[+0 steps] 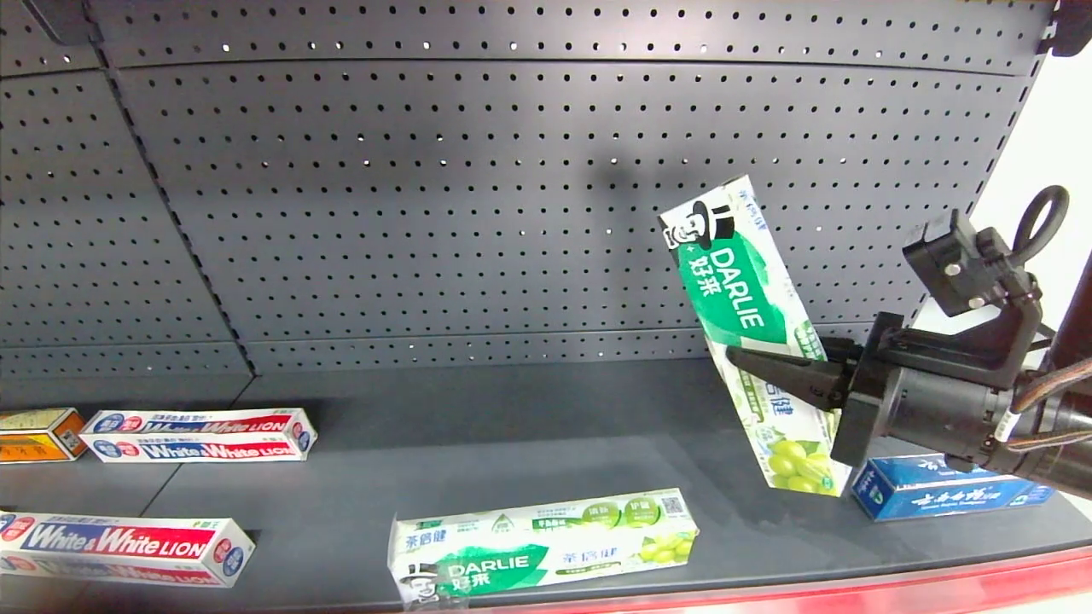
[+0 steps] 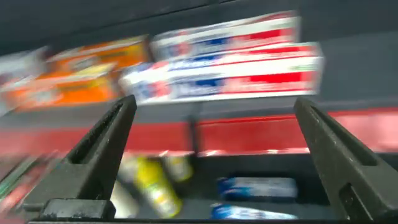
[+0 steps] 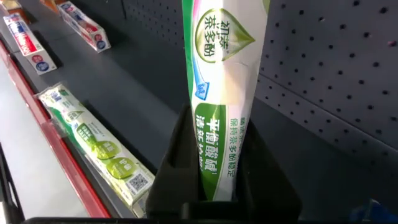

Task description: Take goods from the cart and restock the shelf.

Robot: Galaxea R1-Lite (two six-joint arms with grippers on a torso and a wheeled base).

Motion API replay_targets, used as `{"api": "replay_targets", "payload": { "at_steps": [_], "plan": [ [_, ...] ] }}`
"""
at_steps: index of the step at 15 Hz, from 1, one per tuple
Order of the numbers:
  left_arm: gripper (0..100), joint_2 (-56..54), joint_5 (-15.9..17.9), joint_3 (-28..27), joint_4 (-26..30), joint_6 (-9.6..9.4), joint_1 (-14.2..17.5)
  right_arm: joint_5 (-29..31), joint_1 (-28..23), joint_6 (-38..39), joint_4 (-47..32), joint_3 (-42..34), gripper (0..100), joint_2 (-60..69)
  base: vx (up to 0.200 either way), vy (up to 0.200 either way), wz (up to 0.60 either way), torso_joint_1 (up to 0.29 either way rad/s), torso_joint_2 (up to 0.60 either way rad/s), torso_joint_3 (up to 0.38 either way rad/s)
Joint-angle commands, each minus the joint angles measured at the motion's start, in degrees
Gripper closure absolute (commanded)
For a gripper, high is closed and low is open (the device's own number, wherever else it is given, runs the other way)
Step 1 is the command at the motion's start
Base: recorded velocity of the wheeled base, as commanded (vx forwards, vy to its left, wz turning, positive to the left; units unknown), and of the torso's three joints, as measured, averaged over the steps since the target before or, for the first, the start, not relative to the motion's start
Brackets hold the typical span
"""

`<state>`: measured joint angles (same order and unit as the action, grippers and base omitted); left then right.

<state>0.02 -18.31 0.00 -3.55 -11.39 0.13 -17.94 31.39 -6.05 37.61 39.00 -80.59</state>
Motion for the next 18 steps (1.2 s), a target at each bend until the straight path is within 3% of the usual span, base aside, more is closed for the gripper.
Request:
{"api": "replay_targets", "payload": {
  "at_steps": [1, 3, 7, 8, 10, 13, 16, 17, 18],
  "plan": [
    [0, 0.0, -1.4, 0.0, 0.0, -0.22, 0.0, 0.1, 0.2, 0.0, 0.0, 0.7, 100, -1.3, 0.0, 0.0, 0.0, 0.0, 0.0, 0.0],
    [0, 0.0, 10.0, -0.1, 0.1, 0.05, -0.1, 0.2, 0.1, 0.0, 0.0, 0.6, 100, -1.1, 0.0, 0.0, 0.0, 0.0, 0.0, 0.0],
    [0, 0.0, 22.3, -0.1, 0.2, 0.58, -0.1, 0.2, 0.2, 0.0, -0.1, 2.0, 100, -1.4, 0.0, 0.0, 0.0, 0.0, 0.0, 0.0],
    [0, 0.0, 27.3, 0.0, 1.4, 1.1, -0.1, 0.3, 0.2, 0.0, -0.3, 2.8, 100, -1.7, 0.0, 0.0, 0.0, 0.0, 0.0, 0.0],
    [0, 0.0, 28.3, -0.4, 3.8, 1.28, 0.0, 0.3, 0.3, 0.0, -0.3, 3.2, 100, -1.7, 0.0, 0.0, 0.0, 0.0, 0.0, 0.0],
    [0, 0.0, 21.2, -0.2, 3.8, 4.0, 0.0, 0.8, 0.3, 0.0, -0.3, 3.0, 100, -1.4, 0.0, 0.0, 0.0, 0.0, 0.0, 0.0],
    [0, 0.0, 20.7, -0.1, 3.8, 9.19, 0.0, 0.8, 0.2, 0.0, -0.3, 3.5, 100, -3.3, 0.0, 0.0, 0.0, 0.0, 0.0, 0.0],
    [0, 0.0, 20.5, -0.1, 3.8, 10.33, 0.0, 0.8, 0.2, -0.1, -0.5, 3.6, 100, -3.6, 0.0, 0.0, 0.0, 0.0, 0.0, 0.0],
    [0, 0.0, 20.5, -0.1, 3.8, 10.33, 0.0, 0.8, 0.4, -0.3, -1.2, 3.6, 100, -3.8, 0.0, 0.0, 0.0, 0.0, 0.0, 0.0]
  ]
}}
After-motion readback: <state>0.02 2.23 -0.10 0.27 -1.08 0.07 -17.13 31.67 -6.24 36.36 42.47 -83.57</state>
